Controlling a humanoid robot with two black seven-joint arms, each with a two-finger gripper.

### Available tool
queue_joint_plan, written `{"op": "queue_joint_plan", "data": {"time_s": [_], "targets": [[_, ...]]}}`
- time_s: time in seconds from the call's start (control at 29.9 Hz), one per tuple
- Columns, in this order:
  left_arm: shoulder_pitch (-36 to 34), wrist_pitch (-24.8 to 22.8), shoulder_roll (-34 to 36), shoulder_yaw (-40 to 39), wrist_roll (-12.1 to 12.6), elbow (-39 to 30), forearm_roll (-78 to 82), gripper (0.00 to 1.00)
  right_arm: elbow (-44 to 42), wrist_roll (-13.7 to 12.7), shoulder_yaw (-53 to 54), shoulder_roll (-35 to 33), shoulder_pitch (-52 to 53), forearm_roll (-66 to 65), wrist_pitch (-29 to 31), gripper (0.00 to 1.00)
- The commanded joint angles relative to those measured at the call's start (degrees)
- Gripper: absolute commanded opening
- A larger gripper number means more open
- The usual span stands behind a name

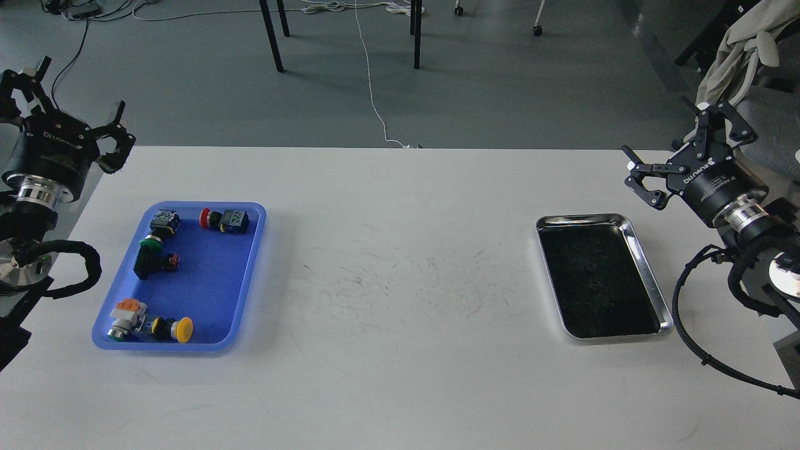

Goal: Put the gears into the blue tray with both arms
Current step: 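Reach the right gripper into the metal tray and grasp a small black part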

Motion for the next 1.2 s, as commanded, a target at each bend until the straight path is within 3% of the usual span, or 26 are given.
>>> {"op": "queue_joint_plan", "data": {"time_s": [0.0, 0.27, 0.57, 0.8, 1.17], "targets": [[0.0, 0.1, 0.1, 0.1, 0.2, -0.1, 0.2, 0.99, 2.4, -0.9, -7.1, -6.4, 5.0, -4.4, -0.2, 0.99], [-0.3, 3.2, -0.4, 0.0, 0.2, -0.2, 1.8, 0.99, 11.7, -2.5, -21.8, -16.6, 16.5, -25.0, -2.8, 0.99], [-0.4, 3.1, -0.1, 0.0, 0.0, -0.8, 4.7, 0.99, 12.9, -5.3, -43.4, -17.0, 28.2, -49.4, -2.8, 0.99], [-0.3, 3.0, -0.2, 0.0, -0.3, -0.8, 4.6, 0.99, 9.4, -5.5, -57.4, -12.6, 36.4, -55.0, -2.8, 0.99], [-0.3, 3.0, 0.2, 0.0, -0.3, -0.8, 4.7, 0.99, 0.7, -5.5, -67.4, -1.1, 38.0, -56.9, -2.9, 0.98]]}}
